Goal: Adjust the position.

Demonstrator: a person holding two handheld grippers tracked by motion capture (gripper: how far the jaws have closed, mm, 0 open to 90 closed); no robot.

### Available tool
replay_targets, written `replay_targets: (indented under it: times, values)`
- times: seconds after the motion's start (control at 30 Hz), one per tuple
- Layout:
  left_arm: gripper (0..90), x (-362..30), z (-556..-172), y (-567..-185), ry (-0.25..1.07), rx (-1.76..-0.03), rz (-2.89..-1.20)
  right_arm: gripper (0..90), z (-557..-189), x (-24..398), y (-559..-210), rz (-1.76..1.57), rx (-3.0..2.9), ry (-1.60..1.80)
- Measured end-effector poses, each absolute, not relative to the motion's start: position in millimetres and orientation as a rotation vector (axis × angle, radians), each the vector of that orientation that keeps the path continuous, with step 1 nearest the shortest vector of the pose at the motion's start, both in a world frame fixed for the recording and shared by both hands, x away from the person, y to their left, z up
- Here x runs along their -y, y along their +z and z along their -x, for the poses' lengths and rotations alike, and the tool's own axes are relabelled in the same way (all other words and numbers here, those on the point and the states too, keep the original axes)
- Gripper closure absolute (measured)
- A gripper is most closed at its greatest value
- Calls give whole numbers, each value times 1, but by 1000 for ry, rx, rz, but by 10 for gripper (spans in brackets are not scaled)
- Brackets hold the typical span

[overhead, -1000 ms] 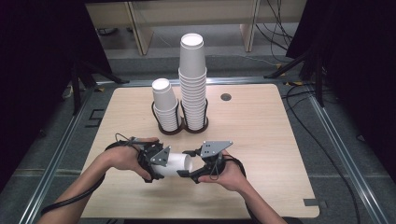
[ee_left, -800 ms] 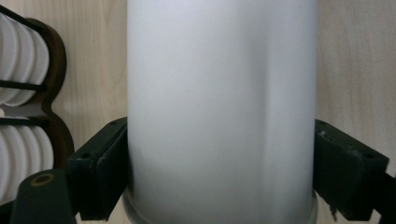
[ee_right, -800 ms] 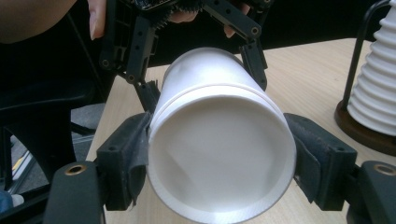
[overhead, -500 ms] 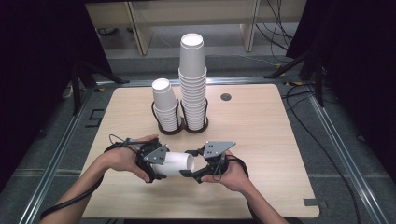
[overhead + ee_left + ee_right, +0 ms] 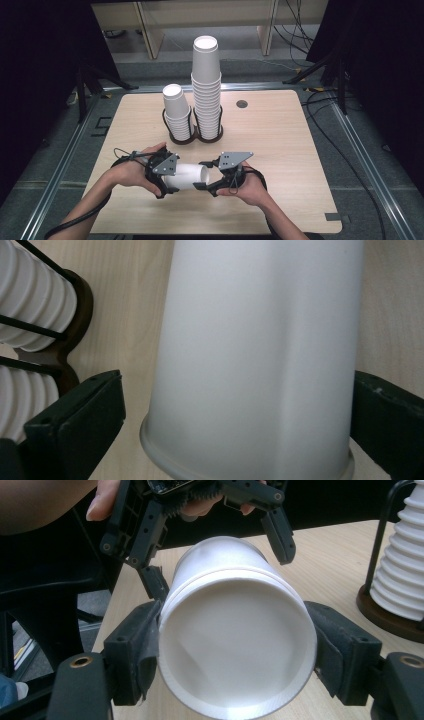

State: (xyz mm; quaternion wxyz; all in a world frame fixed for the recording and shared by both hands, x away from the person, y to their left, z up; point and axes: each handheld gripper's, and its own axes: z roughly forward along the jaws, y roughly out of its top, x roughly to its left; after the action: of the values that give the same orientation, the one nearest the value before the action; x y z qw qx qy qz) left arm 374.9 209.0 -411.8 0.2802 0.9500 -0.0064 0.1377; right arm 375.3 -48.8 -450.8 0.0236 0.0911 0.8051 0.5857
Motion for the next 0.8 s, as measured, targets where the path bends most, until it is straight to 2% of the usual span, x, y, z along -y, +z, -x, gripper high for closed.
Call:
replay_targets:
  times: [0.27, 0.57, 0.8]
  values:
    - [0, -218, -369, -420, 404, -78, -2386, 277, -375, 58, -450, -336, -2459, 1831]
    - [0, -223, -362, -432, 424, -213, -2315, 277, -374, 64, -448, -380, -2412, 1893]
    - [0, -228, -360, -446, 433, -323, -2140, 277, -375, 68, -446, -411, -2351, 1945]
